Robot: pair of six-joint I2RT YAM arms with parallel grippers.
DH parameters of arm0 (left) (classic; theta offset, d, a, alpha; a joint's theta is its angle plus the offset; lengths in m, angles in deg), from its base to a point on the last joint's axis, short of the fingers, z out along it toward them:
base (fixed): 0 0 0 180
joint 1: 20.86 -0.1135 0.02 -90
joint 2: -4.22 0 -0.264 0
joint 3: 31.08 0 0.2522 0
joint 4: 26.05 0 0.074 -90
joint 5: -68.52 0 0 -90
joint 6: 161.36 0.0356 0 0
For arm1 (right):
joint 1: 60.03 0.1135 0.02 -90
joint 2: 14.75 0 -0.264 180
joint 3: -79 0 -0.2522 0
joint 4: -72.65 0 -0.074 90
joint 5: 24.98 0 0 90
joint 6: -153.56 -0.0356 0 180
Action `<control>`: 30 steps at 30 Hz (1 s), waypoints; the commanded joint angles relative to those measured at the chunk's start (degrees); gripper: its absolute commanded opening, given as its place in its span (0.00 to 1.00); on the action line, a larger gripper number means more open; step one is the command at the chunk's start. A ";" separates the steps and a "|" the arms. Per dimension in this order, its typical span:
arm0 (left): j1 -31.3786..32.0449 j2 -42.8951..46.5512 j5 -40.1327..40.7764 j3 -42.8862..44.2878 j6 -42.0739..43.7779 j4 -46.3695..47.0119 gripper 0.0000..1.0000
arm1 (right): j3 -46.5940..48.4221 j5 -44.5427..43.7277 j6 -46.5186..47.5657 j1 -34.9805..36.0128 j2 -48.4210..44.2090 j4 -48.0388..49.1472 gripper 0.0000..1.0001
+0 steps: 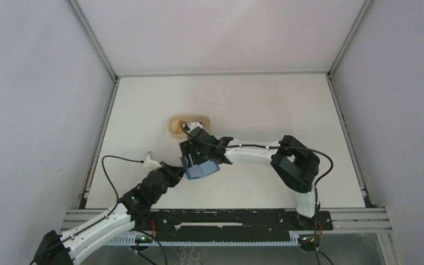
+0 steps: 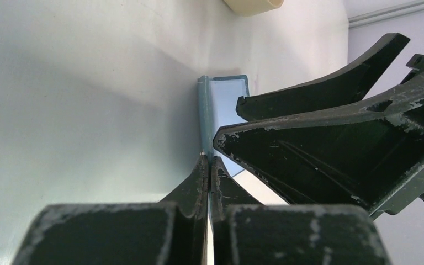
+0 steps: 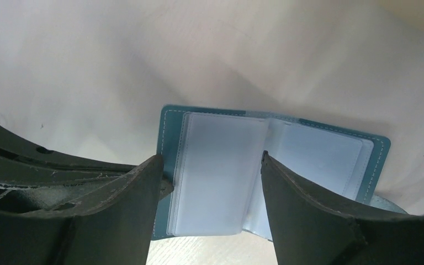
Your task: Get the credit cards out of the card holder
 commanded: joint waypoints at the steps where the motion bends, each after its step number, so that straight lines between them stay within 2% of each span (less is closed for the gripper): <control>1: -0.28 0.59 1.46 -8.57 0.89 0.98 0.00 | 3.29 0.16 -0.06 0.56 1.71 -0.99 0.74; 13: -0.30 0.76 2.05 -8.24 0.94 0.55 0.00 | 9.13 -5.47 6.01 1.01 6.09 -10.82 0.76; 26: -0.30 0.82 2.33 -8.03 1.11 0.54 0.00 | 9.22 -12.90 10.60 -0.27 4.33 -14.81 0.79; 29: -0.30 0.63 2.45 -8.05 1.15 0.54 0.00 | 9.23 -13.56 11.71 -0.16 2.38 -13.20 0.88; 30: -0.30 0.60 2.45 -8.01 1.16 0.54 0.00 | 9.23 -13.01 12.22 -0.18 1.51 -12.03 0.97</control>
